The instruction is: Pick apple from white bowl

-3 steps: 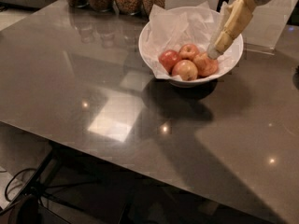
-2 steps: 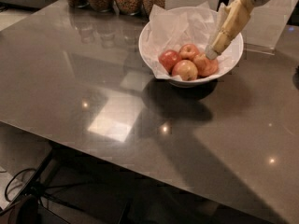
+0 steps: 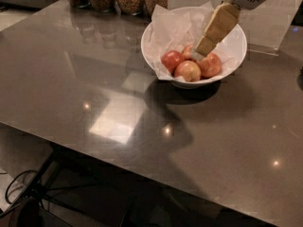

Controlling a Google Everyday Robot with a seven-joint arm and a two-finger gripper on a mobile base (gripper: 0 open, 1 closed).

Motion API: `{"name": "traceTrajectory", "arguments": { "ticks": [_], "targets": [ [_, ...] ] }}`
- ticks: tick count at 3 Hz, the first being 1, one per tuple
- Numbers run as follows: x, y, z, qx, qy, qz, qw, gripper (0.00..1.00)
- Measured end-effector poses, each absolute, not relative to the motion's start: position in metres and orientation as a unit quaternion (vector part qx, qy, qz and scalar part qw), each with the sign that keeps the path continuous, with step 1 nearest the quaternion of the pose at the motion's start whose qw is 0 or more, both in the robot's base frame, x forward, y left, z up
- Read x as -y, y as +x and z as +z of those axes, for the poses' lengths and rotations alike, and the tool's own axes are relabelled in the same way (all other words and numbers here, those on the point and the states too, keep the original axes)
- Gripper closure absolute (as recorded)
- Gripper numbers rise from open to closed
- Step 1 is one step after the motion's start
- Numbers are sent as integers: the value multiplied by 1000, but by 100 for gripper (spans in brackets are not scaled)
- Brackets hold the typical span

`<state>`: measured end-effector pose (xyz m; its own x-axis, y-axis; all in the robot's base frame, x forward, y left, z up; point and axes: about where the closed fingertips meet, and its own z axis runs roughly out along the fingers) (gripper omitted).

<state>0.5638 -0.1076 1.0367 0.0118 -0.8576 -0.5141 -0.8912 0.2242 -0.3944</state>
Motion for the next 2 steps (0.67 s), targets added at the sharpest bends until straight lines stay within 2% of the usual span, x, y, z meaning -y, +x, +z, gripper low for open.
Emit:
{"name": "traceTrajectory", "arguments": {
  "ticks": [1, 2],
  "targets": [
    [117, 575, 1019, -732, -591, -7, 339, 0],
    [117, 576, 1019, -732, -591, -8, 339, 0]
  ]
}}
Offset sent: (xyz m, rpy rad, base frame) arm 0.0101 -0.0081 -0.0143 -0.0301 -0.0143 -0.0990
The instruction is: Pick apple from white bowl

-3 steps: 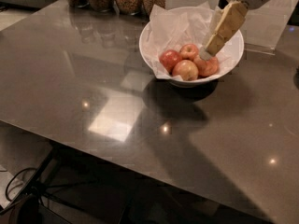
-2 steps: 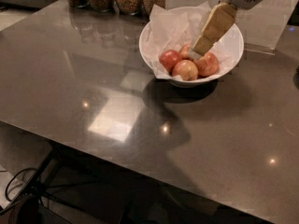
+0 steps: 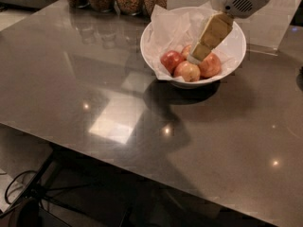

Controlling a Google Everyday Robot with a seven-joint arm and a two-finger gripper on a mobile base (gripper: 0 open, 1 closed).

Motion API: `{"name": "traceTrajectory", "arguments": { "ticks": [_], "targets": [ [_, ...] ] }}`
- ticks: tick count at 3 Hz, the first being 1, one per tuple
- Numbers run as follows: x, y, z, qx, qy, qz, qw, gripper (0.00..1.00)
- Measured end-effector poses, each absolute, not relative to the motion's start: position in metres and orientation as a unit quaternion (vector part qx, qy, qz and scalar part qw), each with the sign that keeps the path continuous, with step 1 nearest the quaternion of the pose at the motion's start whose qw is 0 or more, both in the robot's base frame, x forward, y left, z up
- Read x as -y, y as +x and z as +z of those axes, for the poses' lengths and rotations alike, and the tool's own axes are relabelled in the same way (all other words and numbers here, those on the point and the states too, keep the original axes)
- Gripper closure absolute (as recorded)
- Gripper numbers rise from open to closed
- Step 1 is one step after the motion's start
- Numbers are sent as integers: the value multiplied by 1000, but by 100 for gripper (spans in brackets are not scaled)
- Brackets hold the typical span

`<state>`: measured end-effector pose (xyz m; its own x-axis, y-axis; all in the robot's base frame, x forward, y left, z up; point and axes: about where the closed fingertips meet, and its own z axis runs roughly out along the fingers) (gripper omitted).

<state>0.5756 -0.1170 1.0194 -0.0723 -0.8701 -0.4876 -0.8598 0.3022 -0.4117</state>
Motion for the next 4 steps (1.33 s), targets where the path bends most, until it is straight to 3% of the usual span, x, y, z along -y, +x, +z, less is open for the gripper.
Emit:
{"name": "traceTrajectory", "arguments": {
  "ticks": [2, 4],
  "targets": [
    [172, 629, 1018, -749, -557, -79, 350, 0],
    [177, 641, 1009, -747, -556, -62, 358, 0]
  ]
}}
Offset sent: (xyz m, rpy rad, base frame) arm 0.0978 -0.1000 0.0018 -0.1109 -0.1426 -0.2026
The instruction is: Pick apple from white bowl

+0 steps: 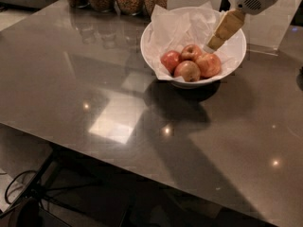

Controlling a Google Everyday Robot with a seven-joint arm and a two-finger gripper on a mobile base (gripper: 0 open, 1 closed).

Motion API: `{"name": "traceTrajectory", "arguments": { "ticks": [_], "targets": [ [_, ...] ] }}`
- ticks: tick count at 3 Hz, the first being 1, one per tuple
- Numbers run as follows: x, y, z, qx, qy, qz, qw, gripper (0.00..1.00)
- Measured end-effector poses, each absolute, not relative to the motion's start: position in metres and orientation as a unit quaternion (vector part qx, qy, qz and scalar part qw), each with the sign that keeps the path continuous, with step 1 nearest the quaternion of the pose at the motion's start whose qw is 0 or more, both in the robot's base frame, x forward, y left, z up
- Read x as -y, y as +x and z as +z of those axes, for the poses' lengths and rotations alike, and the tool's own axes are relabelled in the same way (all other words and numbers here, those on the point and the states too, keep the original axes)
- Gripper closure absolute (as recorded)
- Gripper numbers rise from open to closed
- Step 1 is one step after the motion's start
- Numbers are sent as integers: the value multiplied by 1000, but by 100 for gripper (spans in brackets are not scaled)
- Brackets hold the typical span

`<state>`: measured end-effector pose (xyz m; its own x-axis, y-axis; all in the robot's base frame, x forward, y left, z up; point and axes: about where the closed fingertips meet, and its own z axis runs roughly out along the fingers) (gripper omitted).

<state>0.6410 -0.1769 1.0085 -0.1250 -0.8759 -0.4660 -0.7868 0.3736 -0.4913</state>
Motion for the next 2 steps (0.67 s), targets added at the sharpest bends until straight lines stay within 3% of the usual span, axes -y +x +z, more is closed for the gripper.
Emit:
{"name": "traceTrajectory", "arguments": {
  "ticks": [2],
  "targets": [
    [228, 687, 950, -785, -523, -4, 332, 0]
  ]
}}
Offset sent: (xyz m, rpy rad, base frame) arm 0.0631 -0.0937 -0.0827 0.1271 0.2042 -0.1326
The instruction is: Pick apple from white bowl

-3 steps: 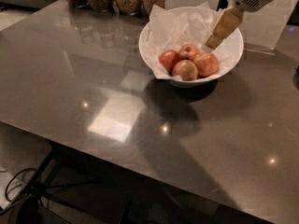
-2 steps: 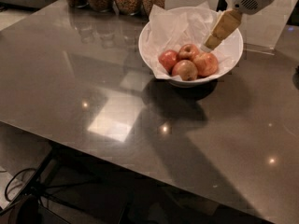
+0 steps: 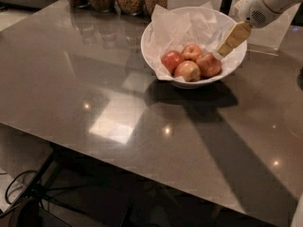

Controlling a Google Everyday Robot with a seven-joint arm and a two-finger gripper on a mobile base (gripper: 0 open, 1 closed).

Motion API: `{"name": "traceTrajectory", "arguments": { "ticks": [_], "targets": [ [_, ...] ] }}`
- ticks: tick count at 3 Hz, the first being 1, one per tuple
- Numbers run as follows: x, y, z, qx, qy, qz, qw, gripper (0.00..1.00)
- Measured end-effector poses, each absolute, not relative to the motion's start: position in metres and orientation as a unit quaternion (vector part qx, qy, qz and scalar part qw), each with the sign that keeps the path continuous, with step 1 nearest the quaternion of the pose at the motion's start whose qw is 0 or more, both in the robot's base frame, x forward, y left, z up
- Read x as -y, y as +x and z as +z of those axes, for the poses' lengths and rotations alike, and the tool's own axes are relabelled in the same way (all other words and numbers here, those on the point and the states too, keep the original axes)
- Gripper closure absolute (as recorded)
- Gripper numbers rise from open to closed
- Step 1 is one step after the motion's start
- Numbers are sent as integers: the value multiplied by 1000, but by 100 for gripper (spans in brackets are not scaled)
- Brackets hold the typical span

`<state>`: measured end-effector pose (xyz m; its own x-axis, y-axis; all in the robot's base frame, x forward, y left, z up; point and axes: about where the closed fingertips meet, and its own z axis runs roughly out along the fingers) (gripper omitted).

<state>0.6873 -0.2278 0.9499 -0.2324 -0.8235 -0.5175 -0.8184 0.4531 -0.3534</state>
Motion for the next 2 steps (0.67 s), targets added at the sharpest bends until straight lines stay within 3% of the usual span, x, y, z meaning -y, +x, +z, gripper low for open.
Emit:
{"name": "traceTrajectory", "arguments": {
  "ticks": [2],
  "targets": [
    [210, 679, 929, -766, -562, 12, 310, 0]
  ]
}}
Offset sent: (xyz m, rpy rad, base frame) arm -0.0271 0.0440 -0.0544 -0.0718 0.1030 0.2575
